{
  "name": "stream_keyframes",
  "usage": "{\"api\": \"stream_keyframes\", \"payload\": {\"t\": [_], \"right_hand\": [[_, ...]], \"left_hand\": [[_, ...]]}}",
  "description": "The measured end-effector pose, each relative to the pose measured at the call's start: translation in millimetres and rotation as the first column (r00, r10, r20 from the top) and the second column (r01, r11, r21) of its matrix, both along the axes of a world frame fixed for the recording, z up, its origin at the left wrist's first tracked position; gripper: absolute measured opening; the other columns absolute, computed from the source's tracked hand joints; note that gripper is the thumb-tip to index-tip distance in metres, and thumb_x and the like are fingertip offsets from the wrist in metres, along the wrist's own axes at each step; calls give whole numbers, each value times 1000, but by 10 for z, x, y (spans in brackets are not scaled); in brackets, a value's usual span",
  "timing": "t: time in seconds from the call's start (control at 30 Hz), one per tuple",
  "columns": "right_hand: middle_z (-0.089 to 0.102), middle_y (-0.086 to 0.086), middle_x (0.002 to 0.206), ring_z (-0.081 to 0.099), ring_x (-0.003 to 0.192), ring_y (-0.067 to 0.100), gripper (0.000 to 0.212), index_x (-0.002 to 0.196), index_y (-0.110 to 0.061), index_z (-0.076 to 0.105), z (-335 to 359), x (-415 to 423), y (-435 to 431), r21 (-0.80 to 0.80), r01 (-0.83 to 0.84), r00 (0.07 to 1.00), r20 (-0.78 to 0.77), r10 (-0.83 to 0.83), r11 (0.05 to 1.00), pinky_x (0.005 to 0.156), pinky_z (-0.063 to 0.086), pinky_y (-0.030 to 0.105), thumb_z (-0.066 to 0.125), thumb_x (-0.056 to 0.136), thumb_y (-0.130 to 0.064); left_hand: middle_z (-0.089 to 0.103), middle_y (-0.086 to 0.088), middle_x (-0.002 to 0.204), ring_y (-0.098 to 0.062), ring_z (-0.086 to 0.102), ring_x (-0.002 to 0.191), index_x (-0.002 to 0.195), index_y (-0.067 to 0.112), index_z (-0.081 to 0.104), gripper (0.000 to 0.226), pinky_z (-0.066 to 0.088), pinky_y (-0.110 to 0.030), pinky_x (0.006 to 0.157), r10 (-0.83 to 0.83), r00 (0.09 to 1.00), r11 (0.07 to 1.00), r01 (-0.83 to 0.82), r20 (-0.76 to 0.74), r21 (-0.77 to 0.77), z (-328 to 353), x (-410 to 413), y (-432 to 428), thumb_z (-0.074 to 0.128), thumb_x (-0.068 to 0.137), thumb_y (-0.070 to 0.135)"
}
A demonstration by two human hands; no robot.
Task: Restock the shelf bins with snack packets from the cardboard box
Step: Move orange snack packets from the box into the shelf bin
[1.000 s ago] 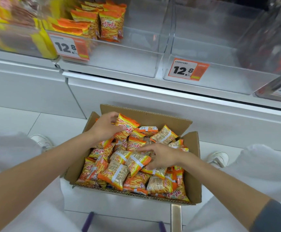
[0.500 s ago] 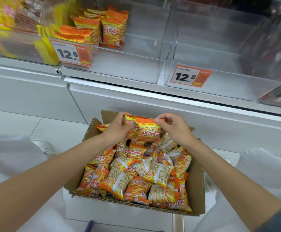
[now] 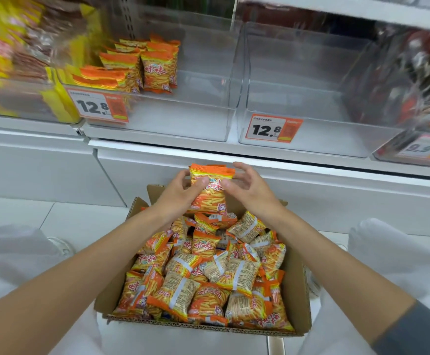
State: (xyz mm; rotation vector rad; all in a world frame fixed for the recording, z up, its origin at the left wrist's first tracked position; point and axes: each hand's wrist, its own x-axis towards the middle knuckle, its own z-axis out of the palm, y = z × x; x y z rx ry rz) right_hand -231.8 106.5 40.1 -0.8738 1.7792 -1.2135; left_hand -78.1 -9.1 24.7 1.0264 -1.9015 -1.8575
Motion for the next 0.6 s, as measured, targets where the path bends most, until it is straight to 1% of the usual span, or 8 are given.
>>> {"api": "stream_keyframes", "payload": {"t": [0.07, 0.1, 0.17, 0.23, 0.3, 0.4, 0.5, 0.6], "right_hand": [[59, -11, 122, 60, 110, 7, 78, 141, -27, 39, 87, 52, -34, 19, -100, 993, 60, 98, 995, 90, 51, 25, 79, 74, -37], [63, -8, 121, 62, 110, 10, 77, 139, -26, 41, 134, 71, -73, 5, -108, 991, 81, 107, 994, 91, 53, 28, 82, 74, -29], [66, -2, 119, 64, 109, 14, 75, 135, -23, 44, 298, 93, -190, -18, -88, 995, 47, 89, 996, 93, 54, 33, 85, 72, -20], [66, 1, 117, 64, 107, 15, 69, 129, -20, 48, 548, 119, -347, -40, -105, 994, -29, 104, 994, 90, 55, 31, 86, 72, -18], [67, 3, 116, 65, 106, 17, 66, 126, -18, 50, 809, 122, -538, -97, -125, 991, -69, 119, 987, 89, 56, 33, 86, 71, -14], [67, 2, 118, 65, 107, 16, 71, 128, -17, 50, 1207, 119, -898, -165, -145, 981, -155, 119, 976, 90, 55, 35, 88, 68, -17], [67, 6, 119, 66, 107, 20, 74, 130, -11, 50, 1471, 76, -1323, -253, -134, 980, -180, 89, 958, 91, 55, 36, 89, 66, -15], [70, 7, 115, 68, 104, 20, 62, 125, -8, 58, 1548, -44, -1795, -294, -119, 981, -183, 66, 949, 92, 56, 37, 86, 69, -8]], "left_hand": [[63, -1, 125, -16, 66, 107, 136, 24, 45, 82, 55, -42, 93, -30, 999, 1000, 30, -36, -11, 106, 16, -43, 60, 71, 71], [63, -2, 124, -17, 66, 107, 135, 23, 46, 77, 55, -41, 92, -38, 998, 999, 36, -56, -29, 168, 13, -66, 59, 74, 66], [64, -2, 121, -15, 66, 105, 135, 20, 46, 61, 57, -31, 84, -58, 995, 992, 48, -79, -113, 338, 8, -122, 56, 85, 53], [66, 2, 115, -8, 66, 99, 131, 18, 49, 44, 54, -20, 74, -65, 993, 973, 43, -93, -228, 545, 31, -251, 55, 93, 40], [66, 7, 110, -4, 65, 95, 125, 19, 53, 35, 51, -19, 72, -65, 992, 938, 25, -106, -344, 799, 65, -451, 56, 95, 36], [67, 4, 111, -9, 66, 98, 124, 18, 55, 40, 55, -26, 79, -49, 989, 884, -22, -140, -466, 1206, 70, -831, 61, 91, 40], [68, 2, 107, -9, 66, 90, 128, 16, 52, 51, 54, -21, 63, -2, 982, 860, -95, -190, -501, 1515, 15, -1289, 67, 86, 42], [69, 0, 102, -9, 65, 80, 122, 14, 53, 45, 51, -18, 55, 18, 983, 846, -111, -181, -521, 1657, -112, -1750, 69, 87, 37]]}}
